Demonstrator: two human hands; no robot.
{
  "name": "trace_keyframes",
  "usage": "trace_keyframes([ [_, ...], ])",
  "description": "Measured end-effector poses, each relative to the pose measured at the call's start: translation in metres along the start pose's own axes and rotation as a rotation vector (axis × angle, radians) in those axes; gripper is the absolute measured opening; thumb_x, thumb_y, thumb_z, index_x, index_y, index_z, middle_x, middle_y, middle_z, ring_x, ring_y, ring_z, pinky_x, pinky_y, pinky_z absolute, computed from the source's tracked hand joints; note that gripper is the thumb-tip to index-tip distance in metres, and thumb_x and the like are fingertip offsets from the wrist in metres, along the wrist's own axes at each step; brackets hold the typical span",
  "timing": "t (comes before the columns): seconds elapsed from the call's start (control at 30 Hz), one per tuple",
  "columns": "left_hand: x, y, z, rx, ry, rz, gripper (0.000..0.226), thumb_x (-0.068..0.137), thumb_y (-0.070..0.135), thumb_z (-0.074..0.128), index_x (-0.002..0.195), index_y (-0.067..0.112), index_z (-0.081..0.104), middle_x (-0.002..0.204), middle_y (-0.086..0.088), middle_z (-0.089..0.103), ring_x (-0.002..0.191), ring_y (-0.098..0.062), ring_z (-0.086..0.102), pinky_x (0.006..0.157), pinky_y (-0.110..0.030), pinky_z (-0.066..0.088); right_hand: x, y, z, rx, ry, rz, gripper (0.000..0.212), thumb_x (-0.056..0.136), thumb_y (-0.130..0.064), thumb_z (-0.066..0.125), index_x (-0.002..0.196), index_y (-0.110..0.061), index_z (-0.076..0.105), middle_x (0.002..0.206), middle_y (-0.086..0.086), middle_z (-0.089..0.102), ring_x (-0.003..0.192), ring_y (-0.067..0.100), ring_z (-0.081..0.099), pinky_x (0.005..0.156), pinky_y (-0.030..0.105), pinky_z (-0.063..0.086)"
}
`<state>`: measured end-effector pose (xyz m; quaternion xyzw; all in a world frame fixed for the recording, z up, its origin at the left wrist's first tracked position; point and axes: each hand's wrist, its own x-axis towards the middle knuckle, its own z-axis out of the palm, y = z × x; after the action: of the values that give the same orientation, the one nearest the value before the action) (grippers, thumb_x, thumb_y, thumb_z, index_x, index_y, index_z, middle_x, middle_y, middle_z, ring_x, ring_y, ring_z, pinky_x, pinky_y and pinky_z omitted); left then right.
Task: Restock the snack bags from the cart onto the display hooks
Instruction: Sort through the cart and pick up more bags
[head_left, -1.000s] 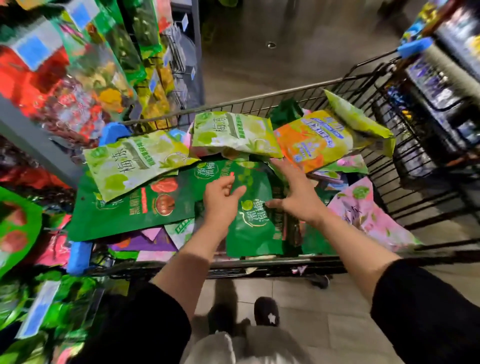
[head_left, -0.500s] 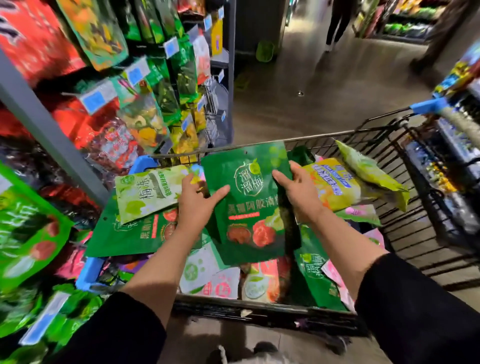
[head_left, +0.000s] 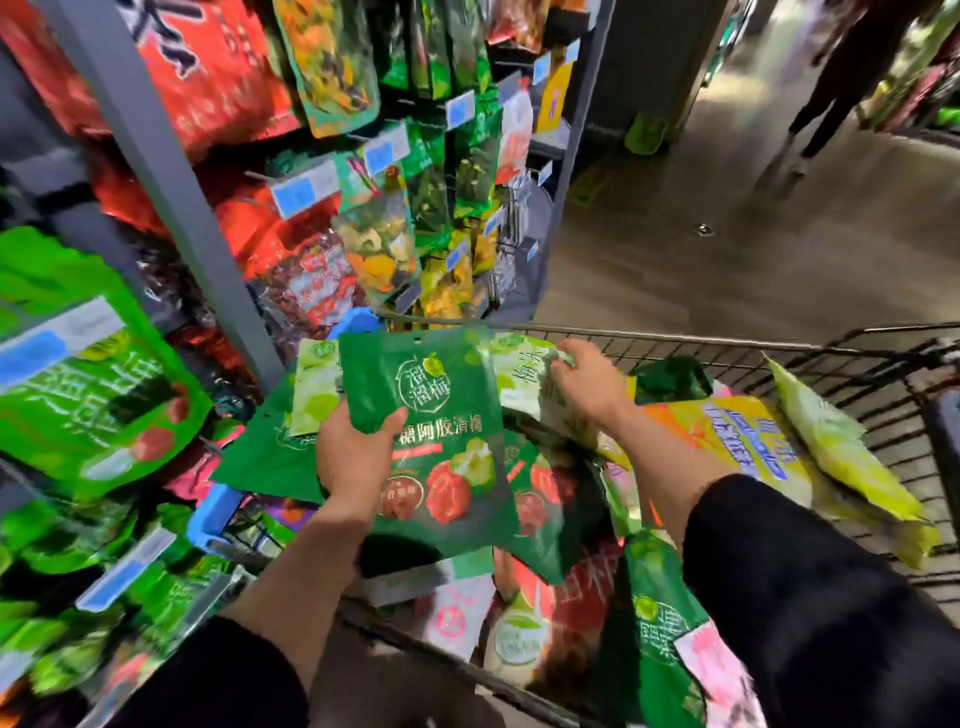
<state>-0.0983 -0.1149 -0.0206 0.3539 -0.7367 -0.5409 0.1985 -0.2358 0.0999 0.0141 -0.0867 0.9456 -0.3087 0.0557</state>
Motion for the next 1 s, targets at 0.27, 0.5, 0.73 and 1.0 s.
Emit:
trace_keyframes([
  [0.27, -0.003, -0.034, -0.006, -0.033, 0.018, -0.126, 0.040, 0.067, 0.036, 0.076, 0.090, 0.003, 0.067, 0.087, -0.010, 0.067, 0.084, -0.026, 0.064, 0.077, -0.030, 0.048, 0.035, 0.008, 0.010, -0.300, -0.328, -0.011, 0.102, 0.073, -0.048, 0.079, 0.150, -0.016, 0.021, 0.142, 0.018, 0.044, 0.131, 0.035, 0.041, 0.107, 0.042, 0.035],
  [0.5, -0.008, -0.058, -0.009, 0.109, 0.120, -0.264, 0.059, 0.069, 0.043, 0.081, 0.100, -0.004, 0.063, 0.104, -0.026, 0.063, 0.100, -0.039, 0.060, 0.091, -0.048, 0.048, 0.019, -0.003, 0.017, -0.333, -0.337, 0.073, 0.095, 0.063, -0.074, 0.069, 0.134, -0.015, 0.043, 0.128, 0.008, 0.059, 0.118, 0.031, 0.055, 0.093, 0.037, 0.042],
  [0.73, -0.010, -0.064, -0.011, 0.064, 0.098, -0.183, 0.043, 0.076, 0.033, 0.079, 0.097, -0.001, 0.066, 0.100, -0.022, 0.067, 0.097, -0.034, 0.062, 0.090, -0.041, 0.047, 0.033, -0.008, 0.029, 0.012, -0.514, 0.039, 0.118, 0.059, -0.039, 0.089, 0.151, -0.010, 0.021, 0.140, 0.007, 0.046, 0.130, 0.022, 0.044, 0.105, 0.029, 0.038],
  [1.0, -0.007, -0.066, -0.012, -0.001, 0.058, -0.177, 0.021, 0.076, 0.022, 0.079, 0.086, 0.010, 0.066, 0.085, -0.008, 0.066, 0.079, -0.021, 0.060, 0.076, -0.033, 0.046, 0.032, -0.024, 0.012, 0.249, -0.526, 0.122, 0.055, 0.051, -0.004, 0.091, 0.097, 0.009, 0.064, 0.074, 0.012, 0.067, 0.057, 0.011, 0.059, 0.056, 0.018, 0.045],
])
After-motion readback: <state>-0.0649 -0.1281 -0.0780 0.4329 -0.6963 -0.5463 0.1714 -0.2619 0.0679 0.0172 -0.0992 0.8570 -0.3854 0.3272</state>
